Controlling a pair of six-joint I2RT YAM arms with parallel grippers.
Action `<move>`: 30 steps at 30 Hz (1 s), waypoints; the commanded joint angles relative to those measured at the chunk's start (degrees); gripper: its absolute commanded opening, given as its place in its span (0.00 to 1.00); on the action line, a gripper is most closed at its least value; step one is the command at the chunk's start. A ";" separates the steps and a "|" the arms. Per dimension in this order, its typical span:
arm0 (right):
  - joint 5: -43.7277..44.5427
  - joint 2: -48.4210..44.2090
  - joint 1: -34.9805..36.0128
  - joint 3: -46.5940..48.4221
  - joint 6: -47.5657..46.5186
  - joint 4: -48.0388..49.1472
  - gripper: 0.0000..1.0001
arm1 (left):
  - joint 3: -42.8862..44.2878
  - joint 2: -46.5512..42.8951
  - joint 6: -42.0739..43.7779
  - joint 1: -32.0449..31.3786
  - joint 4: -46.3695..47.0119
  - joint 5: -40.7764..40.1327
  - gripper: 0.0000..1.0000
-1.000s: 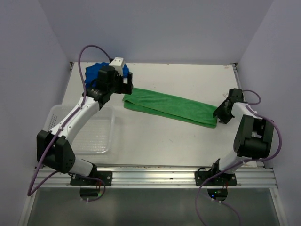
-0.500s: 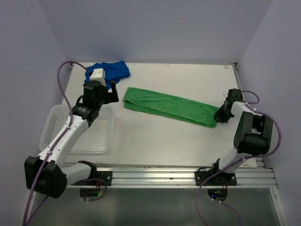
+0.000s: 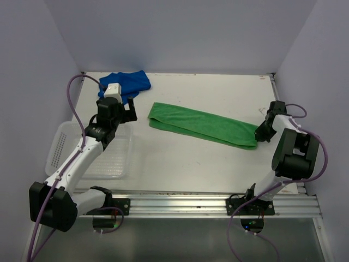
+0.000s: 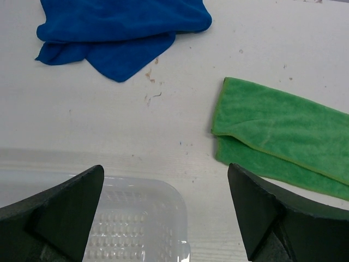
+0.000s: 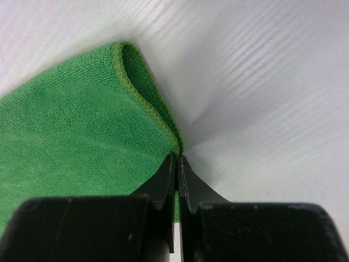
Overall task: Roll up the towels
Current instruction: Fold the towel
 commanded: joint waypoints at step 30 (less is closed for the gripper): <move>13.98 -9.70 2.41 6.83 -3.41 -9.44 0.00 | 1.31 0.67 -0.41 -0.84 0.98 2.71 1.00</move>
